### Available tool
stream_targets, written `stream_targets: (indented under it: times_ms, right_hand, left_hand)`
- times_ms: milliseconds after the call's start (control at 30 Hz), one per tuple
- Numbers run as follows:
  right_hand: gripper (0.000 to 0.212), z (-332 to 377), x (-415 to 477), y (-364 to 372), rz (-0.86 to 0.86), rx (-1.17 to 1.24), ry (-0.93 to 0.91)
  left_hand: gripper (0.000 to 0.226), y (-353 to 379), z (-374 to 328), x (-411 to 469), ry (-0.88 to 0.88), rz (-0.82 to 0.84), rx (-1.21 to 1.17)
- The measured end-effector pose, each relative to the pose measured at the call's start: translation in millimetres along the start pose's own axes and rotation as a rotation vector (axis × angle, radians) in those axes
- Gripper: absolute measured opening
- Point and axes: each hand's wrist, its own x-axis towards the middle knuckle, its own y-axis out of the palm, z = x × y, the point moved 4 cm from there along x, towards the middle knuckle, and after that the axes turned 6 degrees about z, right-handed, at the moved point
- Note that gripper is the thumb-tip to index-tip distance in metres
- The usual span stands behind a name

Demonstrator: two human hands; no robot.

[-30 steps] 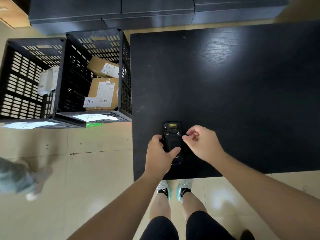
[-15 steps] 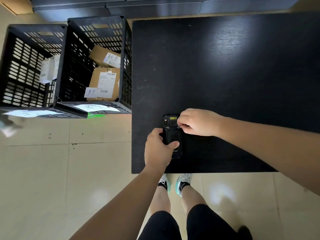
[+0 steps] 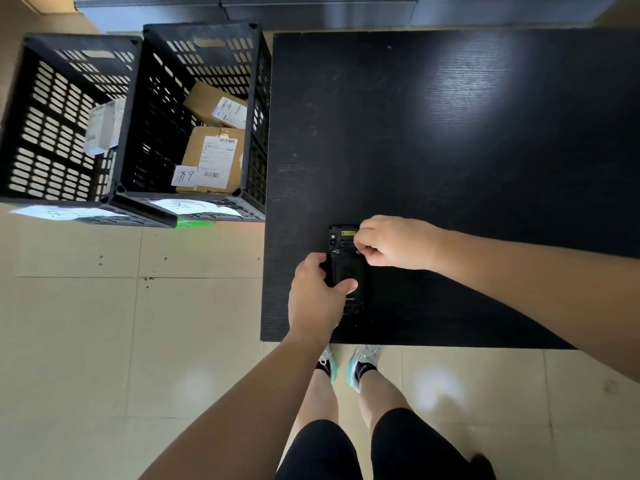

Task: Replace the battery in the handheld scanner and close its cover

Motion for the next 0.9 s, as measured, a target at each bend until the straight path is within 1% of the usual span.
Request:
stream_targets:
  times_ms: [200,333,433,567,700,767,833,900]
  right_hand:
    - [0.009,2.3,-1.7,6.2,-0.005,0.113,0.183]
    - [0.014,3.7,-6.2,9.8,-0.069,0.229,0.274]
    - [0.009,6.1,-11.4,15.0,-0.141,0.308,0.326]
    - [0.012,7.9,-16.9,19.3,-0.227,0.371,0.334]
    - [0.010,8.1,-18.4,17.9,-0.226,0.388,0.291]
    - [0.010,8.8,-18.7,16.3,-0.224,0.393,0.298]
    - [0.009,6.6,-24.3,15.6,-0.278,0.446,0.358]
    - [0.008,15.3,-44.7,31.3,-0.410,0.518,0.487]
  left_hand:
    - [0.057,2.4,-0.2,-1.6,0.004,-0.001,0.000]
    - [0.057,2.7,-1.4,-1.6,-0.010,-0.008,0.003]
    - [0.057,2.9,0.1,-1.4,-0.023,-0.010,-0.006]
    - [0.057,4.3,2.7,-3.7,-0.023,-0.014,-0.006]
    - [0.056,4.6,4.9,-2.3,-0.036,-0.019,-0.032]
    - [0.057,4.2,3.8,-2.1,-0.025,-0.017,-0.019]
    - [0.060,1.9,-0.5,2.1,-0.018,-0.009,0.014]
    - [0.064,0.6,3.0,-4.6,0.008,0.031,0.038]
